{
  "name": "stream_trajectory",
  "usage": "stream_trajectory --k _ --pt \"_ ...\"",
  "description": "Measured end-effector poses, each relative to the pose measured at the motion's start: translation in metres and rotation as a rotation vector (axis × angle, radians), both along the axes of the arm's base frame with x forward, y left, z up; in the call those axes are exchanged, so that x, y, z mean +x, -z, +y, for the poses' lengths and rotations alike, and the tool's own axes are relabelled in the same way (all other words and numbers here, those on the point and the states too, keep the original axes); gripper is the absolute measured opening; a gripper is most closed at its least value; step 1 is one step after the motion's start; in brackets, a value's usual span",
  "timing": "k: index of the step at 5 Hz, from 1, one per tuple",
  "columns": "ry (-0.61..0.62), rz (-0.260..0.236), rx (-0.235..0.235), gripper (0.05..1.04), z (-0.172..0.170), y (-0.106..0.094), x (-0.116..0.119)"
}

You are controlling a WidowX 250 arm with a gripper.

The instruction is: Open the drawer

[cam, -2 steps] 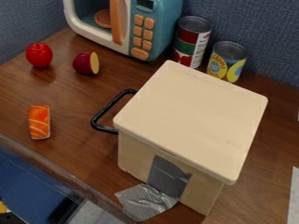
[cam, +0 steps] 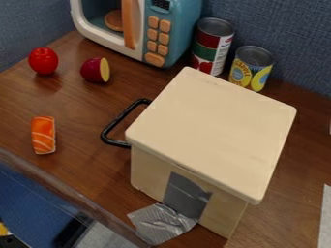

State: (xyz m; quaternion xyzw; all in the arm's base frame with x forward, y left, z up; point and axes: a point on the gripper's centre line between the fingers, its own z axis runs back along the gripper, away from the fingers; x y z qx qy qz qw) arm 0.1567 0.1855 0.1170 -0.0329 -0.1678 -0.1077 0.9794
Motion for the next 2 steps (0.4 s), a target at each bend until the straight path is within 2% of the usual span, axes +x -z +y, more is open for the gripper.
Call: stream_trajectory --k 1,2 --pt "-0.017 -0.004 -0.025 0.999 -0.025 0.009 0.010" --pt "-0.020 -0.001 -0.027 0.999 -0.055 0.022 0.028"
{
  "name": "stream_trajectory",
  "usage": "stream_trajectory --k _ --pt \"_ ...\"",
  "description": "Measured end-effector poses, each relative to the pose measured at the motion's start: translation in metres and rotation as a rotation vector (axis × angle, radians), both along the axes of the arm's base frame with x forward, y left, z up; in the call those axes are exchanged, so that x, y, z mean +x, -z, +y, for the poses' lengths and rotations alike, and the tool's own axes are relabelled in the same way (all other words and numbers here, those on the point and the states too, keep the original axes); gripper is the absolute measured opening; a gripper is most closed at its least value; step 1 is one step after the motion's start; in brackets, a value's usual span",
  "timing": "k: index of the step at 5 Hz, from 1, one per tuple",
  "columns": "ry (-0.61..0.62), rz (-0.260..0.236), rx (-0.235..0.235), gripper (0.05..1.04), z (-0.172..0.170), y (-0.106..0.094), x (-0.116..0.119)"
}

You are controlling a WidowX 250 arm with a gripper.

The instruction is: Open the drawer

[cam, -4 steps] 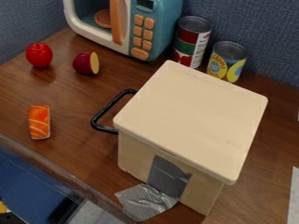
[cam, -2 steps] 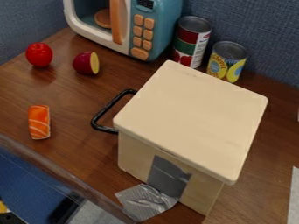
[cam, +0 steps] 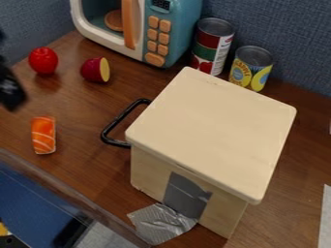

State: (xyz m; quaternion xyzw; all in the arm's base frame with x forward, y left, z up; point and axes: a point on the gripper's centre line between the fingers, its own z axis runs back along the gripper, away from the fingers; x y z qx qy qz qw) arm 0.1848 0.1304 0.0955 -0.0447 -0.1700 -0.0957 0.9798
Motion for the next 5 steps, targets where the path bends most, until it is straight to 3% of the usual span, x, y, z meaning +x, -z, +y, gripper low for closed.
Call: stream_trajectory --k 2,5 --pt "-0.008 0.013 -0.004 0.999 -0.038 0.019 0.034" --pt "-0.045 0.008 -0.052 0.999 -0.058 0.032 0.062"
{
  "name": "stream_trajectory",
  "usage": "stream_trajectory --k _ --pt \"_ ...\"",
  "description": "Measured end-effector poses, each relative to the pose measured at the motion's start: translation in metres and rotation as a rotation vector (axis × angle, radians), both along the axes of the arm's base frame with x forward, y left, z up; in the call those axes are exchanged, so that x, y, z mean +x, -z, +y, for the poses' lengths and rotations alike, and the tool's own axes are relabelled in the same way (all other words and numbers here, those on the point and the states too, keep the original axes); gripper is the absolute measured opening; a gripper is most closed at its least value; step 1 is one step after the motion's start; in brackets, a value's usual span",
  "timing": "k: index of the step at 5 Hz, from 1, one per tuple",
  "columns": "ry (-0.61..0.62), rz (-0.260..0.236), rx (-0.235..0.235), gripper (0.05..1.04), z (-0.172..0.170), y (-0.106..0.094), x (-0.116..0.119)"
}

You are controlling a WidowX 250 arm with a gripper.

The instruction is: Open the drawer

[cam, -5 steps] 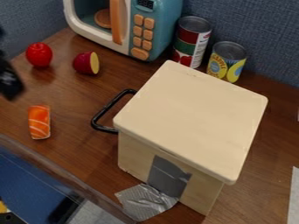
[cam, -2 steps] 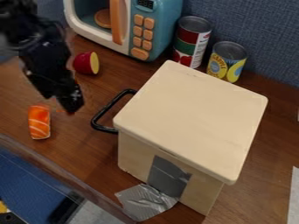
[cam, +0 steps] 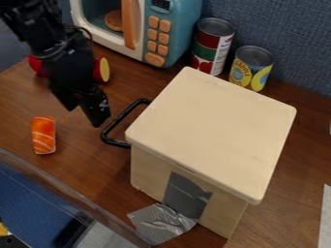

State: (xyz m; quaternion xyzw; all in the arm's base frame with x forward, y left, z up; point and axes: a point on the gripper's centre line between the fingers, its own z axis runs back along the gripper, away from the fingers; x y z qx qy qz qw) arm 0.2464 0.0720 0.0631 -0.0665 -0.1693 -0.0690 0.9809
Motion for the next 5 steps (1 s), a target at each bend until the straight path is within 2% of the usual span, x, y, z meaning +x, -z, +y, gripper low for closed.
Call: stream_trajectory --k 3,4,5 --pt "-0.010 -0.021 -0.011 0.999 -0.023 0.008 0.029" --pt "-0.014 -0.001 -0.014 0.999 -0.030 0.021 0.033" --pt "-0.005 0.021 -0.005 0.945 -0.036 0.036 0.035"
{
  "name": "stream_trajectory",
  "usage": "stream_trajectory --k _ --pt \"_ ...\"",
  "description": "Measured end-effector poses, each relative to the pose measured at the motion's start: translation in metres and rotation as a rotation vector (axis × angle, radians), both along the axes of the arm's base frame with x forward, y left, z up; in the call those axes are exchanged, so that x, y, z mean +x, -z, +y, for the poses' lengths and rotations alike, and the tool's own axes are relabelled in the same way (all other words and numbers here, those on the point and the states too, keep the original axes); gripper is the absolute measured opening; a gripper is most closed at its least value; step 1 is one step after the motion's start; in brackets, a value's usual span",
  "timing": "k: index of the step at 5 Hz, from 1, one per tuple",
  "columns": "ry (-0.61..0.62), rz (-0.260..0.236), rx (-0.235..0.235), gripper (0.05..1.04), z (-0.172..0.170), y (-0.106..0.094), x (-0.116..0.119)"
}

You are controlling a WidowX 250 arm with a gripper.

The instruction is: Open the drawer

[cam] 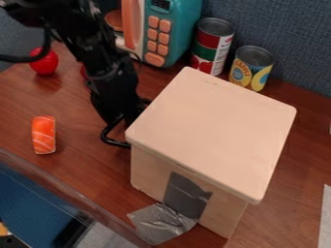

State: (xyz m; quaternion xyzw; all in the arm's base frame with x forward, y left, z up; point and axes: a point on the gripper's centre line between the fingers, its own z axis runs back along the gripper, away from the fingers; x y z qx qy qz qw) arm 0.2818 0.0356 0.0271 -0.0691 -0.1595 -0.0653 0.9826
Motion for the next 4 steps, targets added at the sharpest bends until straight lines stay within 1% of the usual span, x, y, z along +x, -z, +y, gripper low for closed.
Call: stream_trajectory --k 1,2,3,4 --pt "-0.005 0.009 0.013 0.650 0.002 0.008 0.001" --pt "-0.007 0.010 0.010 0.346 0.003 0.008 0.000" --pt "-0.033 0.019 -0.003 0.177 0.012 0.005 -0.001" --pt "-0.061 0.017 -0.002 0.153 0.030 0.003 -0.003"
